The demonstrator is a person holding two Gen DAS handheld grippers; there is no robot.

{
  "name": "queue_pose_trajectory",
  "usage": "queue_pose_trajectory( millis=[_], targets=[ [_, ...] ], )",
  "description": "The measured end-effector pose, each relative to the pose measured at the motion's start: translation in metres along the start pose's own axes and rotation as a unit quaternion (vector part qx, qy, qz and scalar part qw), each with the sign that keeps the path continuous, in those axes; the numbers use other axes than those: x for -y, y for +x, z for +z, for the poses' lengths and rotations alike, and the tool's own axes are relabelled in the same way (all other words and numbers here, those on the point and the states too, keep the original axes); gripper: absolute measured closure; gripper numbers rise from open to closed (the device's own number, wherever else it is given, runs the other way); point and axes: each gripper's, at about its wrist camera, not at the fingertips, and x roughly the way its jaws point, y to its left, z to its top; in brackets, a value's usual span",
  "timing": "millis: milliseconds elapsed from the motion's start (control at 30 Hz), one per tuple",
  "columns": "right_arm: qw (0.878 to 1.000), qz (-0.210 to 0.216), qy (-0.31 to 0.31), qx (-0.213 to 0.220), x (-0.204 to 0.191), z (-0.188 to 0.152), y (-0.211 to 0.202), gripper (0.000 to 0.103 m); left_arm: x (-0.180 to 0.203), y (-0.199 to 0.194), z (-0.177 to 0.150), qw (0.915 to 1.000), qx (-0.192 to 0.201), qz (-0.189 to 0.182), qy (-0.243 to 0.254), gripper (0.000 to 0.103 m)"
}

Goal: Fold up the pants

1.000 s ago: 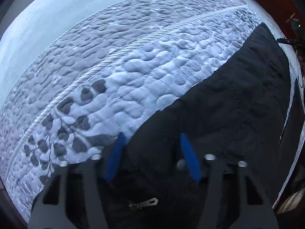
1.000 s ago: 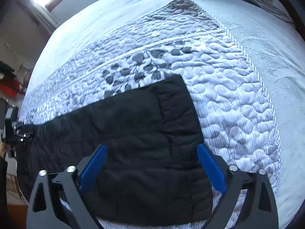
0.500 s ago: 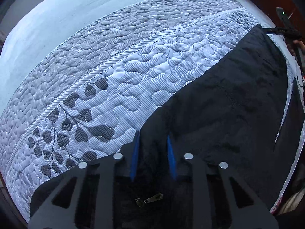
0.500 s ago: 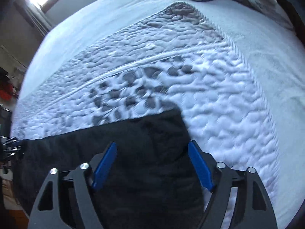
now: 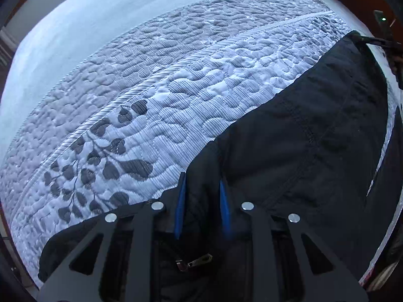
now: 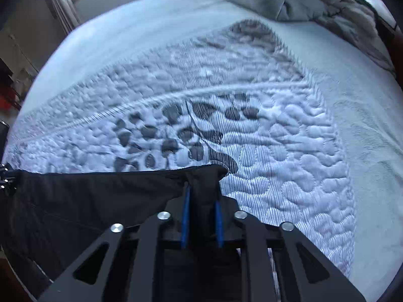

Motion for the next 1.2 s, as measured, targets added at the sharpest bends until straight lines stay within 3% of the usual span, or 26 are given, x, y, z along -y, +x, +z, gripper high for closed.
queue_pose_trajectory(
  millis=[267, 400, 633, 933, 1200],
  targets=[
    [0.993, 0.024, -0.006, 0.119, -0.013, -0.031, -0.096, 0.092, 0.025, -0.061, -0.031, 0.9986, 0.043, 0.020, -0.020, 0.086],
    [0.984, 0.042, -0.002, 0.174, -0.021, -0.054, -0.145, 0.092, 0.041, -0.106, -0.066, 0.9956, 0.083, 0.021, -0.039, 0.086],
    [0.964, 0.086, 0.029, 0.251, -0.018, -0.122, -0.229, 0.092, 0.085, -0.176, -0.136, 0.9857, 0.152, 0.020, -0.070, 0.087],
    [0.963, 0.089, 0.069, 0.247, -0.008, -0.216, -0.259, 0.092, 0.145, -0.206, -0.224, 0.9766, 0.183, 0.024, -0.110, 0.087],
    [0.964, 0.091, 0.102, 0.228, -0.002, -0.283, -0.260, 0.092, 0.187, -0.173, -0.295, 0.9789, 0.145, 0.032, -0.141, 0.086]
  ],
)
